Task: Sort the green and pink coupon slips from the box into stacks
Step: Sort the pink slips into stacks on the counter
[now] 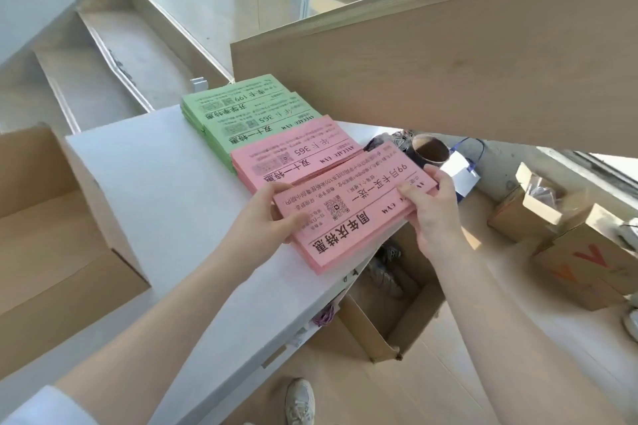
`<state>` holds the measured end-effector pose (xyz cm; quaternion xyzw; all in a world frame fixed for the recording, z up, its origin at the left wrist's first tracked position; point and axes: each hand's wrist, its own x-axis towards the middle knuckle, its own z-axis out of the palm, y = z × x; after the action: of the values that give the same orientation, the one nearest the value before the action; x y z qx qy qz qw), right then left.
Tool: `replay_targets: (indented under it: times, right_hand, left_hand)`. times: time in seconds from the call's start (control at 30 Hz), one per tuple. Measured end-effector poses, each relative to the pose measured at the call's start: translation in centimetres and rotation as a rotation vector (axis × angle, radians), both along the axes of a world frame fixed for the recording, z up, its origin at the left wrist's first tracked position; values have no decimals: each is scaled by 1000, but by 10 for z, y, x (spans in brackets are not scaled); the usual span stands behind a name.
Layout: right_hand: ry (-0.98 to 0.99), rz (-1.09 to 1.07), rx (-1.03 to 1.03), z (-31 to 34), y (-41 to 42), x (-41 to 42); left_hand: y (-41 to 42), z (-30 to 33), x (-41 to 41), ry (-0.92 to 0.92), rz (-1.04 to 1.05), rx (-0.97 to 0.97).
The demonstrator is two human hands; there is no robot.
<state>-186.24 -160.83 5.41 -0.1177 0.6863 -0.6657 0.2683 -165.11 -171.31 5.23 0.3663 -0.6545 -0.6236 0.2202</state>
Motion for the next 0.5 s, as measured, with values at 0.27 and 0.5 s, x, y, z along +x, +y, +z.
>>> replay_targets:
  times: [0.27,0.5]
  right_hand:
    - [395,199,309,-17,-23,-45]
    - [736,365,552,-26,-28,-57]
  left_hand:
    - [-13,-15,-26,17,153,85]
    - [-2,-16,-18,-405,270,-326]
